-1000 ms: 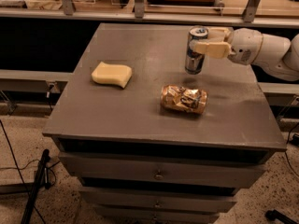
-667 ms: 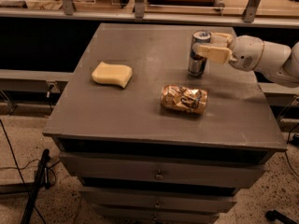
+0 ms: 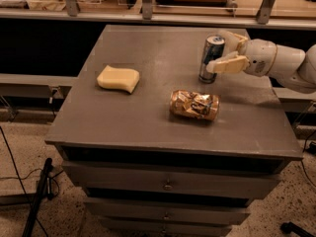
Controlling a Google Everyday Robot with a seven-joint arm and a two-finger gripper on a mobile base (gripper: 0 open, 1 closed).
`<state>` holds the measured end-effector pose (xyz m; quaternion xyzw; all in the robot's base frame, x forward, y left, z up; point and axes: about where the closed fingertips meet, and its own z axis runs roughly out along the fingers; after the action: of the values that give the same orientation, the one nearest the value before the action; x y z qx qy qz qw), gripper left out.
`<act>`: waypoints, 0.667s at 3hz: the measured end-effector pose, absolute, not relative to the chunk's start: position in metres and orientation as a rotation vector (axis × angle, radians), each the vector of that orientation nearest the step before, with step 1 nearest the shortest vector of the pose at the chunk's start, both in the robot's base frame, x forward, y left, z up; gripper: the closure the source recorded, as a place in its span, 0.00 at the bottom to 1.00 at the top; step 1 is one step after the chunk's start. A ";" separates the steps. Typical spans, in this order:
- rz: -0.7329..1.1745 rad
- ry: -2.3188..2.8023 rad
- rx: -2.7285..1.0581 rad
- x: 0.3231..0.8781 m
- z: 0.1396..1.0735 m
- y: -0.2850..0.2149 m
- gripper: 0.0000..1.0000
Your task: Place redbull can upright
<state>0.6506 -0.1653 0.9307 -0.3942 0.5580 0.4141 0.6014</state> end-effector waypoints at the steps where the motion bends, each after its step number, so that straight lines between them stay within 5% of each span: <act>1: 0.949 1.294 -0.911 0.654 0.936 -0.167 0.00; 2: 0.906 1.295 -0.910 0.658 0.952 -0.182 0.00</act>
Offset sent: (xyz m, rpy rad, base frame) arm 0.0134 -0.0600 0.0531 -0.0443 -0.0750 -0.1140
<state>0.6577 -0.1821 0.9518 -0.3946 0.5614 0.3926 0.6124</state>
